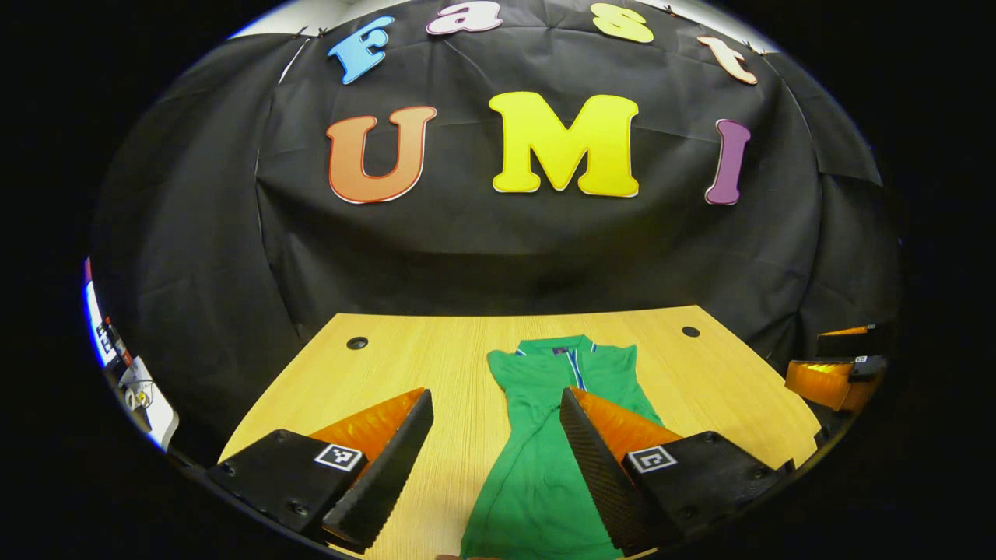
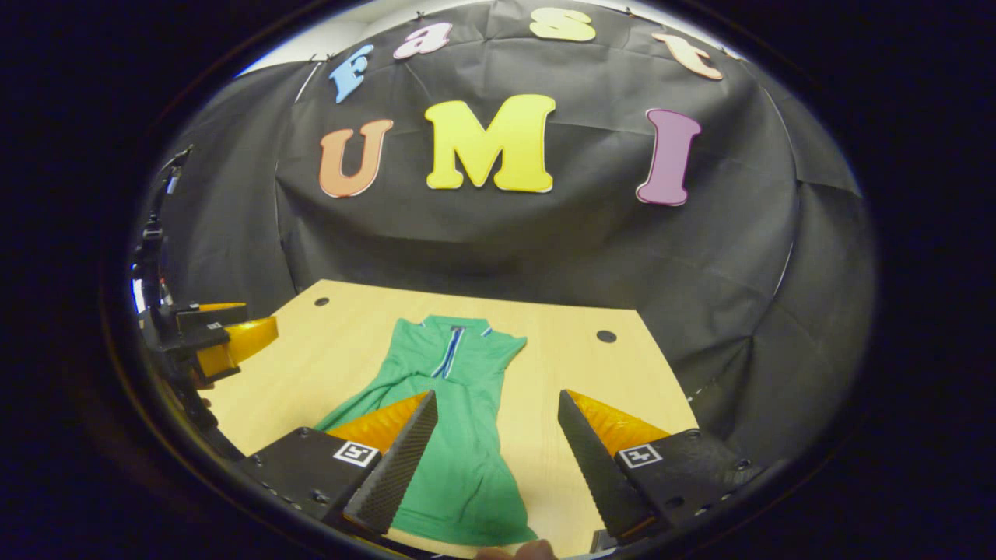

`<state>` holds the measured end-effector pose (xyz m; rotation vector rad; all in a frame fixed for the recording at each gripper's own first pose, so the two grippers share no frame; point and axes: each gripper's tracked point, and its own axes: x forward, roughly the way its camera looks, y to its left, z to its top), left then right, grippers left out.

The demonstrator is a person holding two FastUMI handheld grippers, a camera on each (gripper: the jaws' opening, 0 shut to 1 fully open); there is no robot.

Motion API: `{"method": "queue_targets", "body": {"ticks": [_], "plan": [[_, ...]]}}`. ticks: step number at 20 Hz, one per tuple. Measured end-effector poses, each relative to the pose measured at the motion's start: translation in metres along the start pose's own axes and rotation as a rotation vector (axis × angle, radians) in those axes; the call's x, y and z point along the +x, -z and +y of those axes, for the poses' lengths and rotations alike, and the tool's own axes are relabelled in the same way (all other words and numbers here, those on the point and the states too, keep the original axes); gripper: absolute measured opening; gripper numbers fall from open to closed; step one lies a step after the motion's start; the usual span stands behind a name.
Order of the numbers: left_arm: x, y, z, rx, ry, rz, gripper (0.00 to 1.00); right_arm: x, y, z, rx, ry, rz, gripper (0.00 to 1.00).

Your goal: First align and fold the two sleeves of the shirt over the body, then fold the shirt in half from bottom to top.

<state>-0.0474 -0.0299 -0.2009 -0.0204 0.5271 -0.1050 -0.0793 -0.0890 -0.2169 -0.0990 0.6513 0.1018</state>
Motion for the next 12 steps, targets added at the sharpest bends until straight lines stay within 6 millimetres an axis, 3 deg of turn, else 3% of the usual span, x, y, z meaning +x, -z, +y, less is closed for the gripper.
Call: {"method": "queue_targets", "body": {"ticks": [3, 7, 12], "plan": [[-0.018, 0.045, 0.014, 0.002, -0.008, 0.089, 1.00, -0.007, 0.045, -0.001, -0.012, -0.010, 0.093, 0.96], [-0.037, 0.124, 0.014, 0.009, 0.028, 0.276, 1.00, -0.015, 0.130, -0.009, -0.014, -0.009, 0.308, 0.96], [-0.054, 0.234, 0.014, -0.014, 0.068, 0.581, 1.00, -0.008, 0.206, -0.020, -0.049, 0.004, 0.468, 0.96]]}}
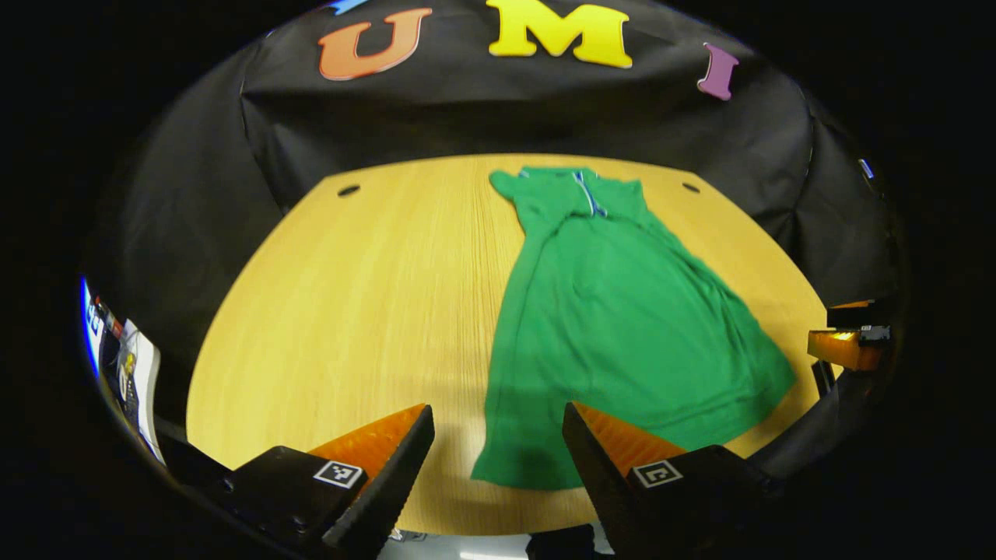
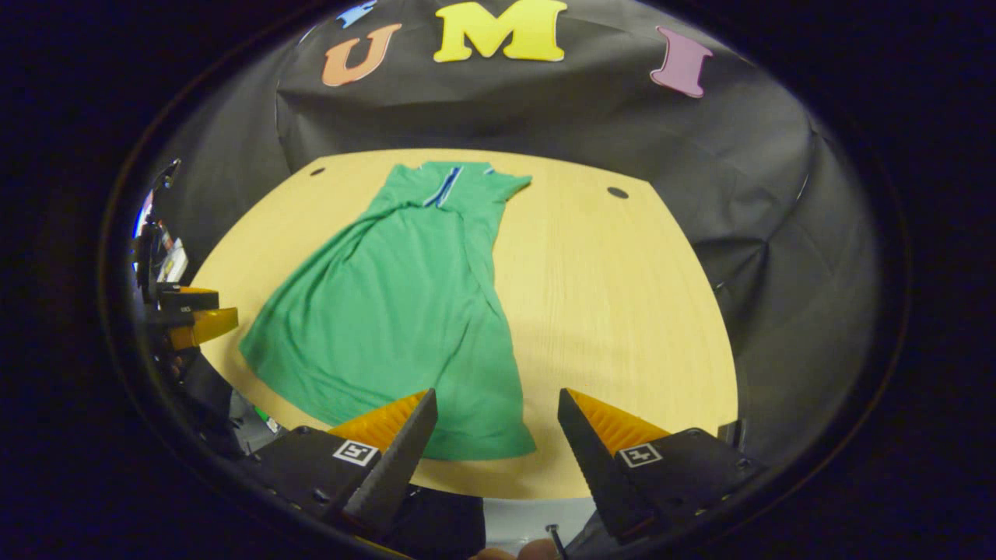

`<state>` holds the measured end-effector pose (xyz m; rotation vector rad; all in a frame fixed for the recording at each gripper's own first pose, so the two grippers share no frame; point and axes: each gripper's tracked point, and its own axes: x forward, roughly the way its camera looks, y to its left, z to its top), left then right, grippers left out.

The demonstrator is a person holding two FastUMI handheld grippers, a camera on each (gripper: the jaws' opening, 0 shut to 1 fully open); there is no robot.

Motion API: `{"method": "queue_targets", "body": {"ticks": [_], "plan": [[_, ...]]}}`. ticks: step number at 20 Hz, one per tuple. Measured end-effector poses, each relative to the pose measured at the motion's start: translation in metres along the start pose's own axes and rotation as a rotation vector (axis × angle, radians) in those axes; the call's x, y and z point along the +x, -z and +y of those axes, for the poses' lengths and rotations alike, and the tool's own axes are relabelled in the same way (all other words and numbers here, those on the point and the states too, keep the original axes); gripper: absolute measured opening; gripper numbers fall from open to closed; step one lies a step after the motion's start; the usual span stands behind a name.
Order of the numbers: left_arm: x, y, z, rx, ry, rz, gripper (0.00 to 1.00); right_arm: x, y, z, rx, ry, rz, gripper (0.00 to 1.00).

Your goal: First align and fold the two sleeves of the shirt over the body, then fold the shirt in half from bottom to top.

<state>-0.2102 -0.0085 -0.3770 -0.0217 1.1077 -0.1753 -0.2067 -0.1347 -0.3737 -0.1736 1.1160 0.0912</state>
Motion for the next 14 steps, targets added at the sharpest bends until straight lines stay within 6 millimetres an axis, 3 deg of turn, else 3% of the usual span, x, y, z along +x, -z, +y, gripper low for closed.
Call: {"method": "queue_targets", "body": {"ticks": [3, 9, 11, 13, 14], "plan": [[0.011, 0.020, 0.002, -0.033, -0.005, 0.065, 1.00, 0.022, 0.023, -0.001, 0.004, 0.002, 0.067, 0.96], [0.011, 0.026, 0.004, 0.032, 0.001, 0.091, 1.00, 0.051, 0.043, -0.007, 0.018, 0.000, 0.125, 0.96], [0.010, 0.028, 0.004, 0.033, 0.002, 0.101, 1.00, 0.053, 0.046, 0.000, 0.031, -0.033, 0.136, 0.96], [0.011, 0.028, 0.002, 0.026, 0.003, 0.112, 1.00, 0.054, 0.048, 0.004, 0.051, -0.062, 0.153, 0.89], [0.011, 0.028, 0.000, 0.028, 0.003, 0.113, 1.00, 0.055, 0.046, 0.003, 0.057, -0.062, 0.148, 0.76]]}}
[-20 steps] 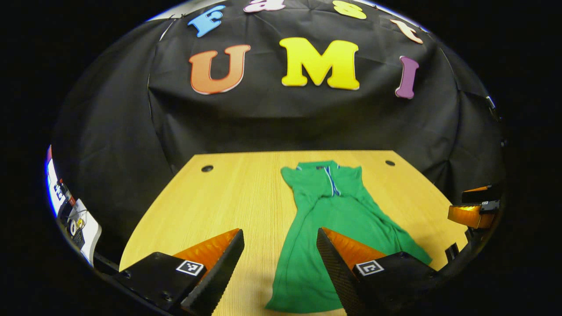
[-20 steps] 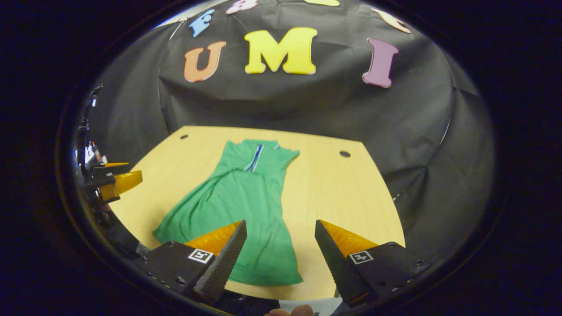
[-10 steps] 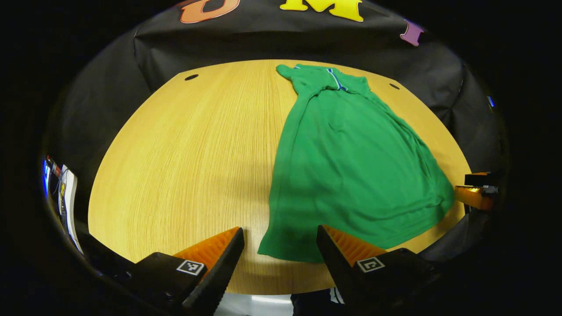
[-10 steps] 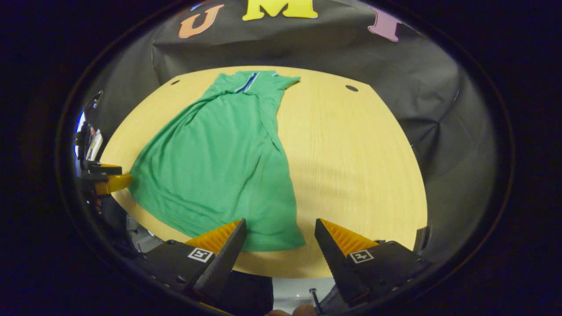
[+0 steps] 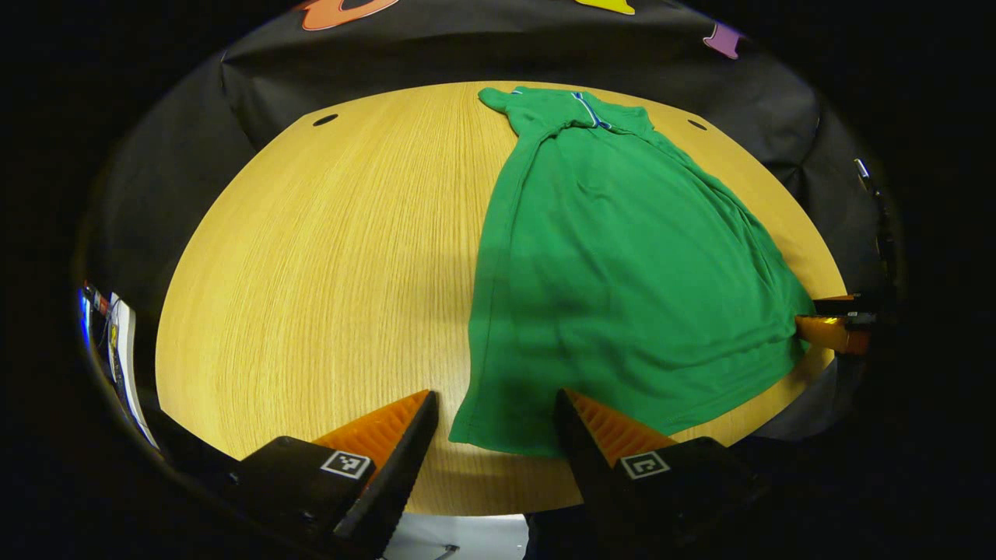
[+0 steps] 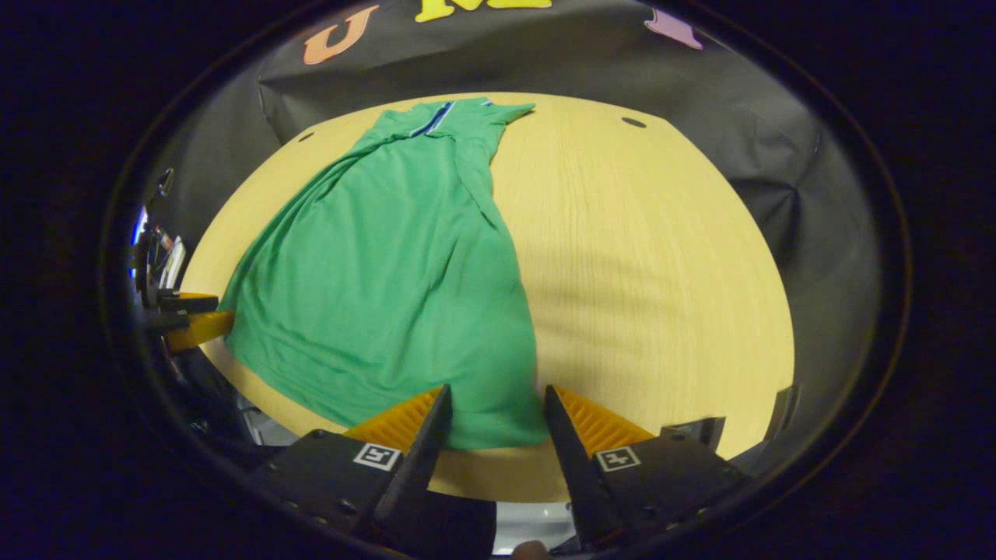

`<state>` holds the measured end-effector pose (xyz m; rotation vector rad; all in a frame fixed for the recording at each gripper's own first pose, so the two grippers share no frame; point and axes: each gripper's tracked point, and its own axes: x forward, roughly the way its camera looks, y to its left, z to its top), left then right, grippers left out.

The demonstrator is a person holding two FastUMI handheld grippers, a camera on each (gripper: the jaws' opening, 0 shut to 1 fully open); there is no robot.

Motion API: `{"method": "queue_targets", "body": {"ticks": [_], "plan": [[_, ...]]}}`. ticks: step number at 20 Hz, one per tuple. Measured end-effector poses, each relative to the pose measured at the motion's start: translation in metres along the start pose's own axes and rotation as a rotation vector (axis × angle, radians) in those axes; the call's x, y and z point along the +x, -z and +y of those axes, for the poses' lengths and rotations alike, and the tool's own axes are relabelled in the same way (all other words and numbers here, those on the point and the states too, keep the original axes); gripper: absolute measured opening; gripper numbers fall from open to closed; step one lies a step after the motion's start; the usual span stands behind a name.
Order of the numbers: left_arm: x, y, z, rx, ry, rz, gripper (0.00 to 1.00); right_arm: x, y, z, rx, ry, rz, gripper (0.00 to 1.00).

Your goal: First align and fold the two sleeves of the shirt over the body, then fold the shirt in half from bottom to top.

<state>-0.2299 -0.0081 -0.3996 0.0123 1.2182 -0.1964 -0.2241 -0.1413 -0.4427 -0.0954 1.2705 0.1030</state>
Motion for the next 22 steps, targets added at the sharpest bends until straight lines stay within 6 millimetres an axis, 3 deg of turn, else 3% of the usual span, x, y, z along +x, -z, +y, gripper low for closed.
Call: {"method": "queue_targets", "body": {"ticks": [1, 3, 4, 6, 8, 9, 10, 11, 13, 17, 22], "plan": [[0.000, 0.001, -0.001, -0.002, 0.001, 0.004, 0.97, 0.001, 0.001, 0.000, -0.004, -0.003, 0.011, 0.75], [-0.001, 0.002, -0.003, -0.005, 0.001, 0.010, 0.81, 0.000, 0.001, 0.001, 0.004, -0.003, 0.017, 0.51], [-0.002, 0.002, -0.004, -0.002, 0.005, 0.014, 0.76, 0.000, -0.001, 0.003, 0.010, -0.013, 0.011, 0.51], [-0.003, 0.002, -0.007, 0.002, 0.015, 0.016, 0.64, 0.001, 0.000, 0.007, 0.042, -0.015, 0.013, 0.14], [-0.003, 0.002, -0.011, -0.003, 0.036, 0.020, 0.39, -0.002, -0.002, 0.008, 0.035, -0.021, 0.007, 0.13], [-0.002, 0.003, -0.012, -0.002, 0.047, 0.023, 0.23, -0.002, 0.000, 0.010, 0.037, -0.019, 0.011, 0.07], [-0.003, 0.003, -0.013, -0.004, 0.057, 0.020, 0.18, -0.001, -0.002, 0.010, 0.031, -0.018, 0.011, 0.00], [-0.003, 0.003, -0.015, -0.013, 0.069, 0.019, 0.12, 0.000, -0.001, 0.010, 0.033, -0.019, 0.012, 0.00], [-0.005, 0.005, -0.017, -0.022, 0.079, 0.029, 0.09, -0.004, -0.002, 0.011, 0.043, -0.025, 0.018, 0.00], [-0.013, -0.007, -0.019, -0.019, 0.114, -0.001, 0.09, -0.026, -0.024, 0.016, 0.039, -0.041, -0.037, 0.00], [-0.017, -0.048, -0.023, 0.010, 0.163, -0.136, 0.08, -0.049, -0.059, 0.016, 0.013, -0.042, -0.110, 0.00]]}}
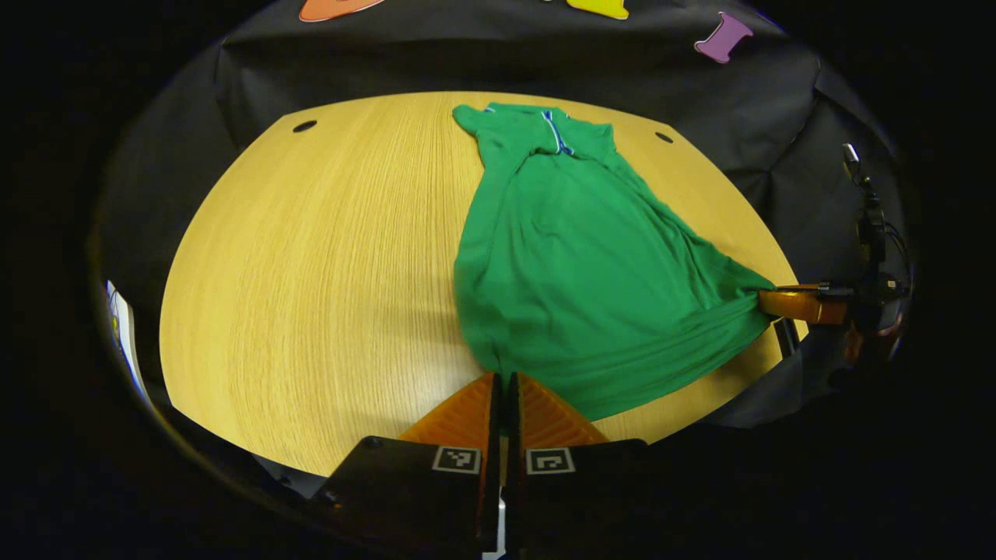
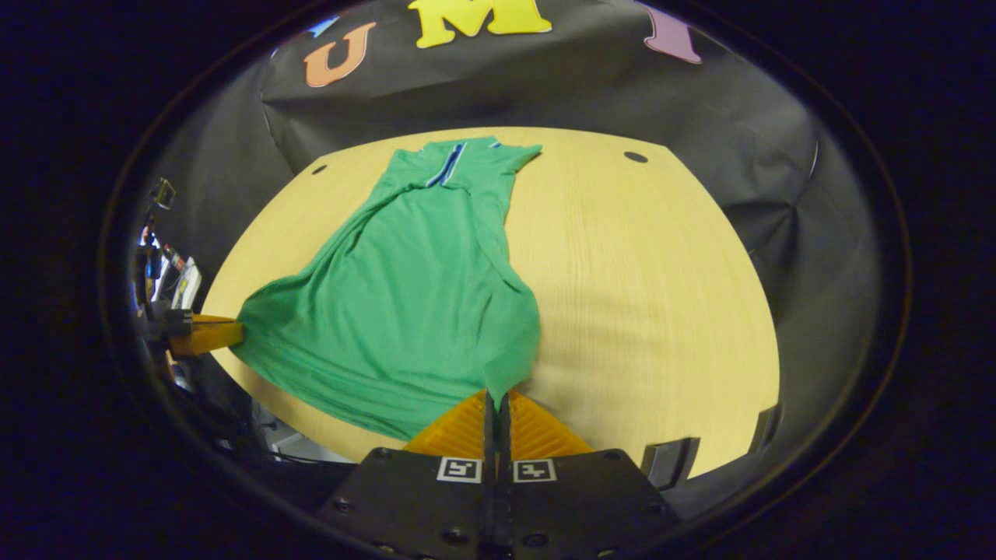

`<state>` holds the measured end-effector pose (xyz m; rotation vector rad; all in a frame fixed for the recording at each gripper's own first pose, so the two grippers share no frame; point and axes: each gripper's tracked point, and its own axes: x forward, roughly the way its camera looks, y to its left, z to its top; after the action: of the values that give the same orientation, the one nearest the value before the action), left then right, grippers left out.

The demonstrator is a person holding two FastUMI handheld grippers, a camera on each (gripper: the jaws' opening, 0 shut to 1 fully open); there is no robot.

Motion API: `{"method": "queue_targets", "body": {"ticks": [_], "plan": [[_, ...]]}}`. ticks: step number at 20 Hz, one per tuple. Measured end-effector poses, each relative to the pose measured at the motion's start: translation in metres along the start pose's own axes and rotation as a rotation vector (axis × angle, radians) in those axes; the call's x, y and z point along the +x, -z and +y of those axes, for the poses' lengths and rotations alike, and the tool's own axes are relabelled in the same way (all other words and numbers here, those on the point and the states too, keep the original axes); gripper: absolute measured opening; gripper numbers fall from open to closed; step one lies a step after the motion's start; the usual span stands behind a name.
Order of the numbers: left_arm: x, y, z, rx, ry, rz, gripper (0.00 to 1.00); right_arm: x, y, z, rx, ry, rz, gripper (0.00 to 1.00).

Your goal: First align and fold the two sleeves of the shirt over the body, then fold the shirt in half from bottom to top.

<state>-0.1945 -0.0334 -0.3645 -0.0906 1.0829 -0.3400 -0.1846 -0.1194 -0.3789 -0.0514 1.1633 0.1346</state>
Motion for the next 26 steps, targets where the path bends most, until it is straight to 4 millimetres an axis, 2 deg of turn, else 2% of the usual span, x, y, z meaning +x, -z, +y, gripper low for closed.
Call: {"method": "queue_targets", "body": {"ticks": [3, 6, 9, 12, 15, 20, 26], "plan": [[0.000, -0.025, 0.003, 0.011, -0.004, -0.066, 0.09, -0.010, -0.029, -0.001, 0.011, -0.007, -0.055, 0.00], [-0.002, -0.052, 0.005, 0.051, -0.007, -0.131, 0.08, -0.018, -0.066, -0.004, 0.017, -0.009, -0.113, 0.00], [-0.009, -0.098, -0.004, 0.092, 0.011, -0.187, 0.08, -0.022, -0.104, -0.009, 0.034, -0.020, -0.165, 0.00], [-0.003, -0.134, -0.008, 0.132, 0.015, -0.245, 0.08, -0.023, -0.137, -0.018, 0.032, -0.017, -0.207, 0.00], [0.004, -0.169, -0.003, 0.118, -0.003, -0.284, 0.09, -0.023, -0.169, -0.022, 0.043, -0.022, -0.240, 0.00], [0.026, -0.229, 0.013, 0.102, -0.032, -0.331, 0.08, 0.001, -0.242, -0.034, 0.043, -0.019, -0.305, 0.00], [0.068, -0.316, 0.029, 0.054, -0.034, -0.389, 0.08, 0.033, -0.346, -0.041, 0.062, -0.023, -0.377, 0.00]]}}
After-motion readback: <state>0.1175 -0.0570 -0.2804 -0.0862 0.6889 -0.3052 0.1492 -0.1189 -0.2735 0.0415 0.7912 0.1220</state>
